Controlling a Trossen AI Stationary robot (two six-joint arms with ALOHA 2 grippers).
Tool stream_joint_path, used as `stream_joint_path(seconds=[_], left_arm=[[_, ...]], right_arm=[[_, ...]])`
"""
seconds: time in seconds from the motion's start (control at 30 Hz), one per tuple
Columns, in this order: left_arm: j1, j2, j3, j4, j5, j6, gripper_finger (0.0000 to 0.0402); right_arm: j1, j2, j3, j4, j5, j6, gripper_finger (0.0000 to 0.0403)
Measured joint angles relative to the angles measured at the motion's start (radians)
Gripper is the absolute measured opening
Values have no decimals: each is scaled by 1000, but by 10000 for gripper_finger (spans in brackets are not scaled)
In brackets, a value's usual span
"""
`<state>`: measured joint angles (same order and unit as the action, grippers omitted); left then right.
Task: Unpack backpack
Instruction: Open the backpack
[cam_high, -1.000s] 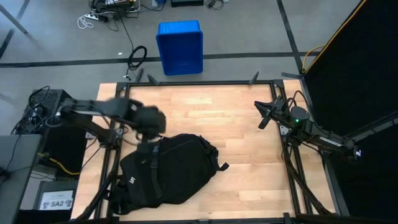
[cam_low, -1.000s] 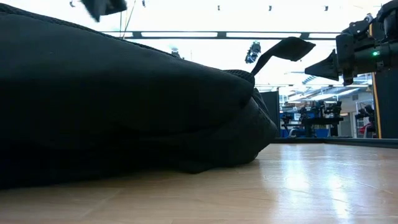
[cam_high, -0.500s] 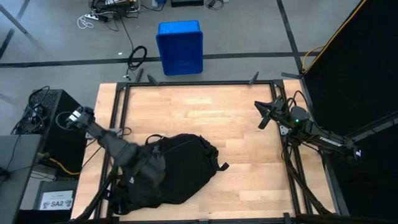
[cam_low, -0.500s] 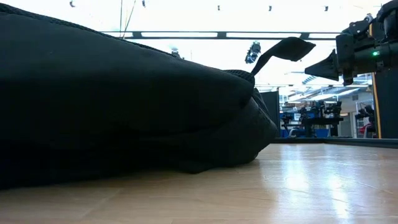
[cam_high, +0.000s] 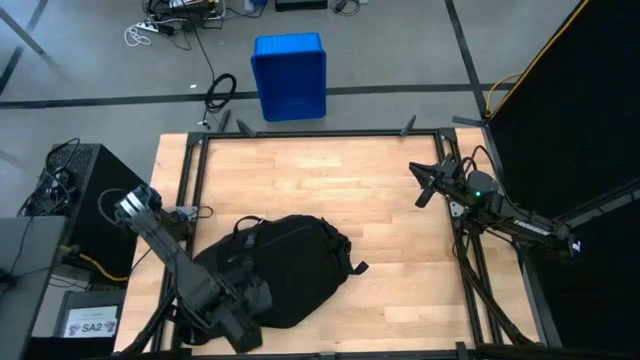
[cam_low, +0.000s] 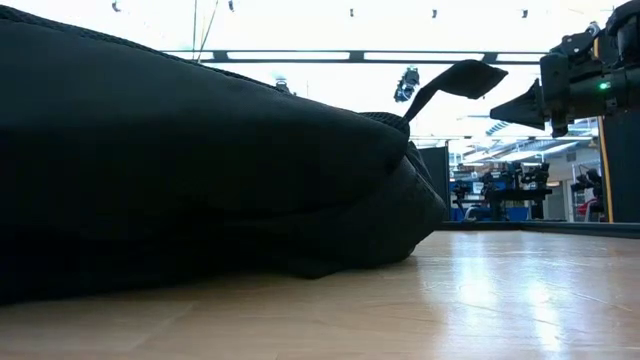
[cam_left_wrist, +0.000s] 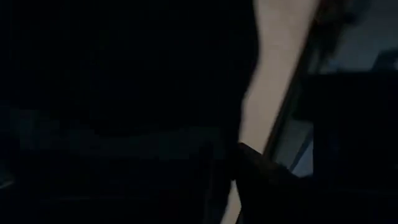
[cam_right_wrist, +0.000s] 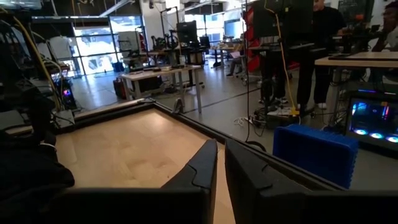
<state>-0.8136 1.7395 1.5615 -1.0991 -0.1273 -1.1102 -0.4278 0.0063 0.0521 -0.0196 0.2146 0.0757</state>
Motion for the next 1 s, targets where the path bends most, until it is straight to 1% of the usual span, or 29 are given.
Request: stream_joint_path(seconds=[0.07,0.17,0.2,0.27,0.37,0.43,0.47,0.53,0.6,0.83,0.93,1.0], left_arm=[[-9,35,0,37,58,29,91],[-10,59,-1,34,193,22,137],[-7,60,-1,27,218,1,152],[-6,62,-1,7,231,-28,176],[-6,63,-1,-27,280,-64,196],[-8,63,-1,-61,299,-98,197],[-13,63,-1,-83,292,-104,195],[-28,66,-1,-122,245,-103,189],[-42,69,-1,-157,227,-97,182],[-53,68,3,-324,238,-81,168],[-52,66,33,-417,244,-74,166],[-56,66,59,-433,238,-73,166]], right_arm=[[0,0,0,2,0,0,4],[0,0,0,4,0,0,1],[0,0,0,4,0,0,1],[0,0,0,4,0,0,2],[0,0,0,4,0,0,7],[0,0,0,4,0,0,9],[0,0,0,4,0,0,9],[0,0,0,4,0,0,8],[0,0,0,4,0,0,5],[0,0,0,4,0,0,2],[0,0,0,5,0,0,7],[0,0,0,5,0,0,9]])
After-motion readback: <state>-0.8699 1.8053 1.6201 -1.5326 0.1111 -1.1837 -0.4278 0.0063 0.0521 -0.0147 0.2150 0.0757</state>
